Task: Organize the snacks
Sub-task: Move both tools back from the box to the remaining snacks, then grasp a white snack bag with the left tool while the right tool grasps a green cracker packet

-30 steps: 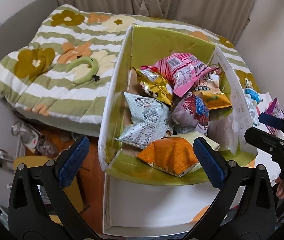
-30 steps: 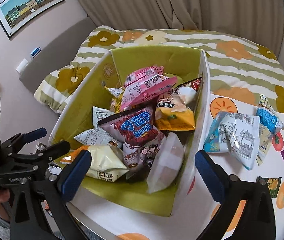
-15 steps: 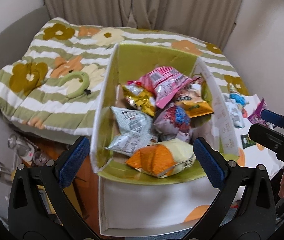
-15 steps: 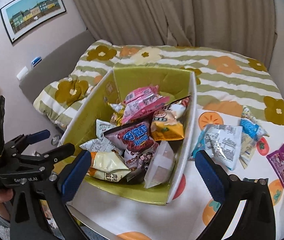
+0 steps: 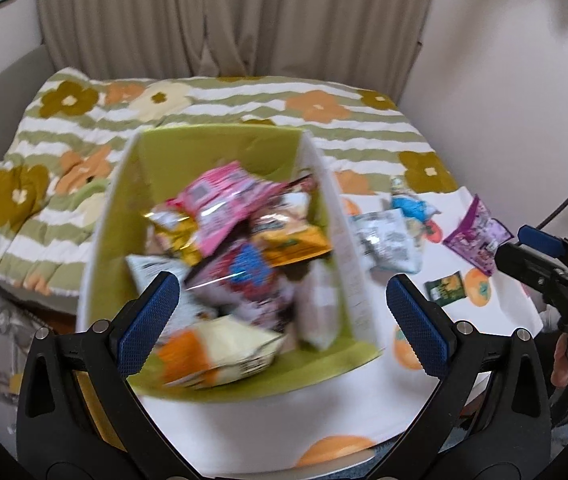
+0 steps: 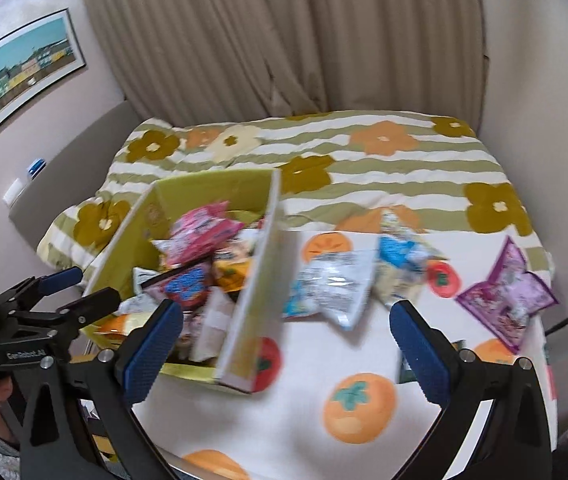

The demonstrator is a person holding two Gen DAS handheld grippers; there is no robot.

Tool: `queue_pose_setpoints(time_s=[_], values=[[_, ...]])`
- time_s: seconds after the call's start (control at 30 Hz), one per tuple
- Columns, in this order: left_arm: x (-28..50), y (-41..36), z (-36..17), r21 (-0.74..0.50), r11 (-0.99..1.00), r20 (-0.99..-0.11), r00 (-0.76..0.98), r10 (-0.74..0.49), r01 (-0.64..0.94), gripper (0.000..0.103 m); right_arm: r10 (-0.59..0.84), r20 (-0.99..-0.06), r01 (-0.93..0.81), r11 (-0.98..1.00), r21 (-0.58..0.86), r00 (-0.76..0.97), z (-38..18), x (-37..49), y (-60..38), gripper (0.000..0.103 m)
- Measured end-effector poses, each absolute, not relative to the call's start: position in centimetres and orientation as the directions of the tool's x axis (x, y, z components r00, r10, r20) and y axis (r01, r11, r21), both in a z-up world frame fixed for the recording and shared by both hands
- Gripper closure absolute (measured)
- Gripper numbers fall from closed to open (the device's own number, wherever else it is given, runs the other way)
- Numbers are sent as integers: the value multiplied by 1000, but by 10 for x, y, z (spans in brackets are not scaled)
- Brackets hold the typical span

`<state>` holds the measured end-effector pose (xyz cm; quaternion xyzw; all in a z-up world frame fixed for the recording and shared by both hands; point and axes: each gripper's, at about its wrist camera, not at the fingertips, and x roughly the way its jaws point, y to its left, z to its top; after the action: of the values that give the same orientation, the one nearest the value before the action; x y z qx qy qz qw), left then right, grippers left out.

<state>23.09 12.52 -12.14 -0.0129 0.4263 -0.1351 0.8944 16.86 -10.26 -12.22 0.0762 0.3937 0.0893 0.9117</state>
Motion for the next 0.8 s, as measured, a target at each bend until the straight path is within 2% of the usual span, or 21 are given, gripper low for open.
queue_pose_setpoints(time_s=[0.37,0.67,0.8], values=[[262,-5,-142,-113,954,-809,532,-250,277,0,183,-787,-127,983,134,589,-151,181,-198,0],[296,-77,-183,-18,965,-857,492,-150,263,0,227,-835,-161,973,168,502,-195,203,-243,0],[314,-96,-209,63,964,-878,473,-69,258,0,247,-857,-205,964,170,451,-220,213,-244,0]])
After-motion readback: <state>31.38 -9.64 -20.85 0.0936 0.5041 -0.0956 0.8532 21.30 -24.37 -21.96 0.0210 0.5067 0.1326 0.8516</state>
